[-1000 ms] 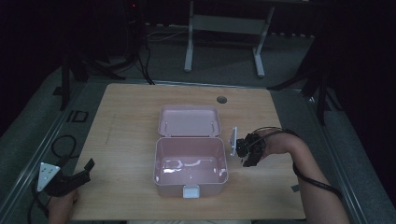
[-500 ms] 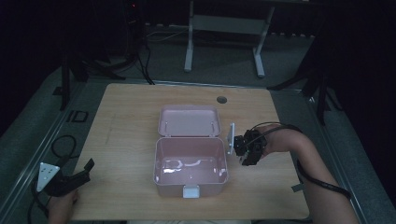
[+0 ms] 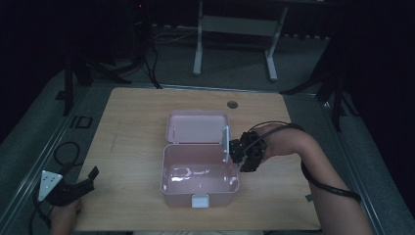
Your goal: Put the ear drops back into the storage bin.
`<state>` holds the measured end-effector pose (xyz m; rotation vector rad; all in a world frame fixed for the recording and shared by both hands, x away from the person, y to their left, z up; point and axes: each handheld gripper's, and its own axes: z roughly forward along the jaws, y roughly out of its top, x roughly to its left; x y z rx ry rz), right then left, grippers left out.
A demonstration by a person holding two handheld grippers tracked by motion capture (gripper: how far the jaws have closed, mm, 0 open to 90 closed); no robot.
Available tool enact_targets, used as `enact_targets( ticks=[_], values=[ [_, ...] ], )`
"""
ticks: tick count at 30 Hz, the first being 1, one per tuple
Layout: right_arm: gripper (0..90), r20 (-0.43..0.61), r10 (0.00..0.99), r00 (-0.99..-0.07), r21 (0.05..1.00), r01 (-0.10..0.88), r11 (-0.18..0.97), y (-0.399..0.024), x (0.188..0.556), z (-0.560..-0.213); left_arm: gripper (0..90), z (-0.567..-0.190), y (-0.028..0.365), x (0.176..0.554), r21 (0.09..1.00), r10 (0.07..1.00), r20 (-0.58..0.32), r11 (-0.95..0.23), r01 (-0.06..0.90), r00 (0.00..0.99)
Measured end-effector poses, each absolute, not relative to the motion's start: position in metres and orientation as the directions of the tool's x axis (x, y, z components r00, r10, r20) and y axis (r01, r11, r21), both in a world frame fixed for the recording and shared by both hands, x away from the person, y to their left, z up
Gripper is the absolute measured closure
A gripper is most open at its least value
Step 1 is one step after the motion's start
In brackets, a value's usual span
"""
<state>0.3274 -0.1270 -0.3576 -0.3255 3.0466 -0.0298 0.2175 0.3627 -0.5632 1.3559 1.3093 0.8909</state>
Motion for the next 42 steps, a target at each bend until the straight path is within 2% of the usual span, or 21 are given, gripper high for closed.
enact_targets(
  ticks=[14,22,25,35,42],
  values=[
    [59.7,-0.058,-0.299,-0.952,-0.015,-0.299,0.954,-0.085,0.317,-0.362,2.4,-0.563,0.363,0.217,0.967,0.981,-0.135,0.099,0.236,0.141],
    [59.7,-0.009,-0.304,-0.953,-0.055,-0.303,0.952,-0.075,0.321,-0.390,2.4,-0.563,0.363,0.217,0.967,0.981,-0.136,0.100,0.234,0.142],
    [59.7,0.017,-0.302,-0.953,-0.063,-0.303,0.951,-0.072,0.325,-0.411,2.4,-0.563,0.363,0.217,0.967,0.980,-0.138,0.102,0.234,0.142],
    [59.6,0.017,-0.330,-0.944,-0.055,-0.331,0.942,-0.062,0.332,-0.444,2.4,-0.563,0.363,0.218,0.966,0.981,-0.133,0.096,0.238,0.142],
    [59.6,0.047,-0.365,-0.930,-0.102,-0.368,0.924,-0.059,0.330,-0.466,2.4,-0.563,0.363,0.218,0.967,0.981,-0.132,0.096,0.238,0.143]
  ],
)
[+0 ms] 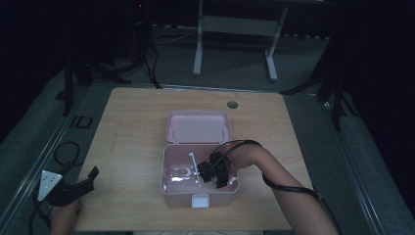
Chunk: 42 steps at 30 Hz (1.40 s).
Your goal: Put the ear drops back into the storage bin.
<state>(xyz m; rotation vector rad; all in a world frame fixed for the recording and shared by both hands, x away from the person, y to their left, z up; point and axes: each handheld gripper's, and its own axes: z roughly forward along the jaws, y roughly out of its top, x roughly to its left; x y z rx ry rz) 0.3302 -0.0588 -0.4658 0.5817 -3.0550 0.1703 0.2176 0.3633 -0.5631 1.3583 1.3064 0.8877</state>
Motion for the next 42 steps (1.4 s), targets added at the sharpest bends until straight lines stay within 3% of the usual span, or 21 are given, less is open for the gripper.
enact_targets(
  ticks=[27,42],
  values=[
    [58.9,0.056,-0.323,-0.945,-0.220,-0.327,0.919,-0.055,0.330,-0.488,2.4,-0.563,0.363,0.217,0.967,0.981,-0.131,0.095,0.236,0.143],
    [53.5,0.046,-0.293,-0.955,-0.165,-0.296,0.941,-0.059,0.333,-0.474,2.4,-0.563,0.363,0.217,0.967,0.981,-0.131,0.095,0.237,0.142]
  ],
)
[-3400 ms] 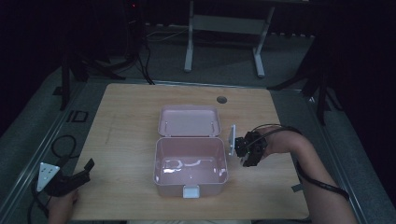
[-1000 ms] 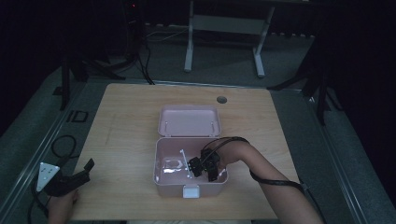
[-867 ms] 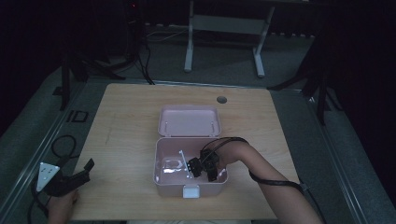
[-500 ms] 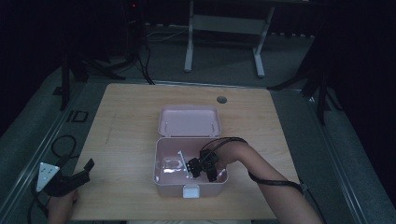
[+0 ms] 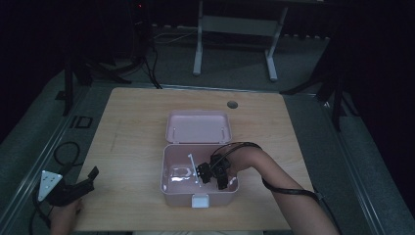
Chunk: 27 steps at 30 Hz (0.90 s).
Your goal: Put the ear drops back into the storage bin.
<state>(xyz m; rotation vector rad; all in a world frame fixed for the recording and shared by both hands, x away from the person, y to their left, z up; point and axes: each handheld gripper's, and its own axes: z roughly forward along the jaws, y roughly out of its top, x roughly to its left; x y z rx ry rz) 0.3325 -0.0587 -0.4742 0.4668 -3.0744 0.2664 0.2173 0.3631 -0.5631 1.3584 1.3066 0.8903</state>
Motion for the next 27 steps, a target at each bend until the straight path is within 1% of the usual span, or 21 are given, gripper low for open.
enact_targets(
  ticks=[1,2,4,6,10,11,13,14,16,17,18,20,21,22,23,25,26,27],
  values=[
    [53.5,0.046,-0.293,-0.955,-0.165,-0.296,0.941,-0.059,0.333,-0.474,2.4,-0.563,0.363,0.217,0.967,0.981,-0.131,0.094,0.237,0.142],
    [52.7,0.040,-0.286,-0.957,-0.132,-0.289,0.948,-0.060,0.334,-0.467,2.4,-0.563,0.363,0.217,0.967,0.981,-0.131,0.094,0.238,0.142],
    [51.7,0.034,-0.283,-0.959,-0.115,-0.285,0.952,-0.061,0.334,-0.462,2.4,-0.563,0.363,0.217,0.967,0.981,-0.130,0.094,0.238,0.142],
    [52.0,0.030,-0.280,-0.960,-0.069,-0.281,0.957,-0.063,0.334,-0.449,2.4,-0.563,0.363,0.218,0.967,0.981,-0.129,0.093,0.239,0.142],
    [49.5,0.025,-0.283,-0.959,-0.074,-0.284,0.956,-0.064,0.333,-0.442,2.4,-0.563,0.363,0.218,0.967,0.981,-0.130,0.093,0.238,0.142],
    [47.6,0.017,-0.276,-0.961,-0.062,-0.276,0.959,-0.065,0.334,-0.436,2.4,-0.563,0.363,0.218,0.967,0.981,-0.130,0.094,0.238,0.142],
    [47.0,0.009,-0.268,-0.963,-0.049,-0.268,0.962,-0.066,0.335,-0.431,2.4,-0.563,0.363,0.217,0.967,0.981,-0.131,0.095,0.238,0.142],
    [44.5,-0.006,-0.258,-0.966,-0.012,-0.258,0.966,-0.068,0.336,-0.421,2.4,-0.563,0.363,0.218,0.967,0.981,-0.130,0.094,0.238,0.142],
    [44.5,-0.006,-0.258,-0.966,-0.012,-0.258,0.966,-0.068,0.336,-0.421,2.4,-0.563,0.363,0.218,0.967,0.981,-0.132,0.095,0.237,0.142],
    [42.1,-0.033,-0.244,-0.969,0.049,-0.245,0.968,-0.075,0.336,-0.404,2.4,-0.563,0.363,0.218,0.967,0.981,-0.132,0.095,0.238,0.142],
    [41.9,-0.041,-0.241,-0.970,0.061,-0.243,0.968,-0.077,0.337,-0.399,2.4,-0.563,0.363,0.218,0.967,0.981,-0.132,0.096,0.237,0.142],
    [37.8,-0.065,-0.223,-0.973,0.091,-0.228,0.969,-0.083,0.338,-0.388,2.4,-0.563,0.363,0.218,0.967,0.981,-0.130,0.094,0.238,0.142],
    [37.6,-0.078,-0.217,-0.973,0.101,-0.224,0.969,-0.086,0.338,-0.383,2.4,-0.563,0.363,0.218,0.967,0.981,-0.130,0.094,0.237,0.142],
    [35.6,-0.092,-0.198,-0.976,0.125,-0.208,0.970,-0.091,0.339,-0.376,2.4,-0.563,0.363,0.218,0.967,0.981,-0.131,0.094,0.238,0.142],
    [31.2,-0.106,-0.182,-0.978,0.141,-0.196,0.970,-0.095,0.340,-0.371,2.4,-0.563,0.363,0.218,0.967,0.981,-0.131,0.095,0.238,0.141],
    [27.1,-0.126,-0.145,-0.981,0.180,-0.167,0.969,-0.103,0.343,-0.362,2.4,-0.563,0.363,0.218,0.967,0.981,-0.130,0.094,0.238,0.142],
    [22.7,-0.126,-0.126,-0.984,0.197,-0.149,0.969,-0.107,0.345,-0.359,2.4,-0.563,0.363,0.218,0.967,0.981,-0.130,0.093,0.238,0.141],
    [22.7,-0.126,-0.126,-0.984,0.197,-0.149,0.969,-0.107,0.345,-0.359,2.5,-0.563,0.363,0.218,0.967,0.981,-0.130,0.093,0.238,0.141]
  ],
)
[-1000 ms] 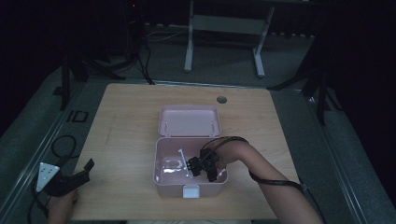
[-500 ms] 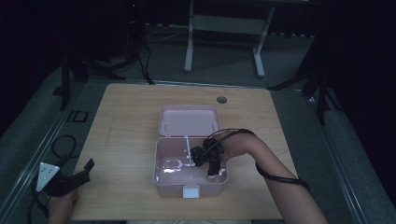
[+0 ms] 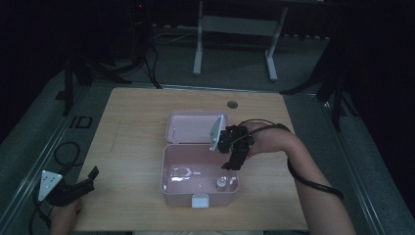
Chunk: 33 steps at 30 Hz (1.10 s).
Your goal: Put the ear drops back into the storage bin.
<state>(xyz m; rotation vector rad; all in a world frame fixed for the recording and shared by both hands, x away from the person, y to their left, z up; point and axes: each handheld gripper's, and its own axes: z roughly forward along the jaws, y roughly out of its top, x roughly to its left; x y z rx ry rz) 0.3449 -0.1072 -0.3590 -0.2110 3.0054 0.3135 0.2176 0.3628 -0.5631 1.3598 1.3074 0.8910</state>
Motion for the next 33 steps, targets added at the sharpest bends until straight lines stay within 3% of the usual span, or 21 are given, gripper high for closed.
enact_targets(
  ticks=[1,3,14,21,33],
  values=[
    [22.7,-0.139,-0.117,-0.983,0.204,-0.144,0.968,-0.112,0.346,-0.357,2.5,-0.563,0.363,0.218,0.967,0.981,-0.130,0.093,0.238,0.141],
    [13.2,-0.132,-0.088,-0.987,0.222,-0.116,0.968,-0.123,0.349,-0.355,2.4,-0.563,0.363,0.218,0.967,0.982,-0.130,0.094,0.238,0.141],
    [11.8,-0.156,0.072,-0.985,0.305,0.021,0.952,-0.172,0.366,-0.369,2.4,-0.563,0.363,0.218,0.967,0.982,-0.128,0.093,0.239,0.140],
    [12.2,-0.219,0.233,-0.947,0.378,0.137,0.916,-0.207,0.380,-0.414,2.4,-0.563,0.363,0.218,0.967,0.982,-0.129,0.094,0.238,0.139],
    [12.1,-0.231,0.458,-0.858,0.543,0.278,0.793,-0.246,0.381,-0.488,2.4,-0.563,0.363,0.218,0.967,0.982,-0.130,0.094,0.238,0.138]
  ],
)
